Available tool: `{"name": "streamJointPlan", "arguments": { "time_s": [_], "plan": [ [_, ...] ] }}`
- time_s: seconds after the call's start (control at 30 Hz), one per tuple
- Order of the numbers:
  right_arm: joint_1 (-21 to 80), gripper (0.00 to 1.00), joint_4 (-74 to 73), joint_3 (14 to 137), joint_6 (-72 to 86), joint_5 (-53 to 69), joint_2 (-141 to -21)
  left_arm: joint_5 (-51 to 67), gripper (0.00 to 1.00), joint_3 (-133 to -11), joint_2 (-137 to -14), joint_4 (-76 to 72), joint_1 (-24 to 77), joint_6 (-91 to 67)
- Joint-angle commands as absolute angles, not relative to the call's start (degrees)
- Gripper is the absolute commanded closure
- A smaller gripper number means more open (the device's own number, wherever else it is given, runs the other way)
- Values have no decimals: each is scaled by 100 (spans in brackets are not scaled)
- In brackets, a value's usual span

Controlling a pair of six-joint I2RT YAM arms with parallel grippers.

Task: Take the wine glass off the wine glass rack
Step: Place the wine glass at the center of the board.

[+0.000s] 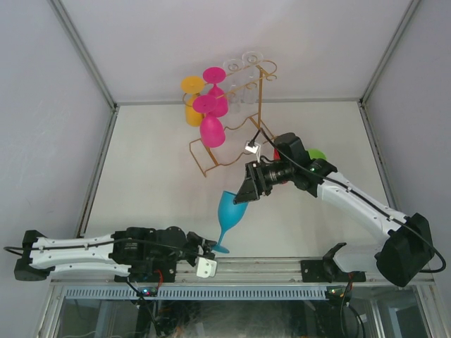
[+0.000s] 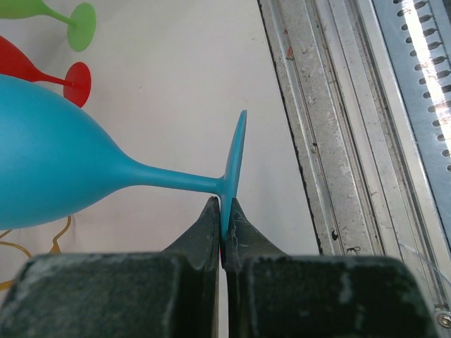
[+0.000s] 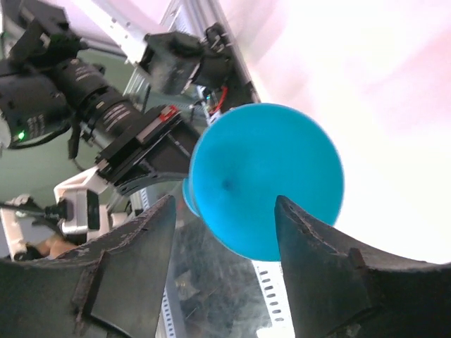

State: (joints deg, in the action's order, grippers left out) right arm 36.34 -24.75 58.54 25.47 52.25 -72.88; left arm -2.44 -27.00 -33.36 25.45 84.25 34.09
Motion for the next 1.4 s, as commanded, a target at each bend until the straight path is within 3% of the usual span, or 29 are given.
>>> {"name": "streamJointPlan", "arguments": {
  "time_s": [0.0,0.1,0.4,0.53,0.83,1.1,1.2,1.37],
  "plan": [
    [3335,40,-2400,6082,2657,4866,-7183,-406,100,-2699,-3425,2326,8402,3491],
    [3154,39,-1990,6066,2792,5694,-7306,-448,100,-2737,-3445,2340,8402,3522],
    [3602,39,-2997,6638,2040,5807,-7798,-396,100,-2737,-3359,2454,8402,3524],
    [3923,51,-3241,6785,1975,5913,-7839,-402,100,-2734,-3336,2461,8402,3478],
    [4301,55,-3697,6902,1702,5904,-7589,-426,100,-2686,-3206,2486,8402,3424],
    [4334,66,-3529,6833,1757,6158,-7258,-525,100,-2685,-3319,2570,8402,3367],
    [4348,75,-3343,6797,1916,6295,-7202,-516,100,-2693,-3418,2628,8402,3351],
    [4379,75,-2712,6621,2247,6636,-6979,-611,100,-2729,-3618,2847,8394,3348]
  ]
}}
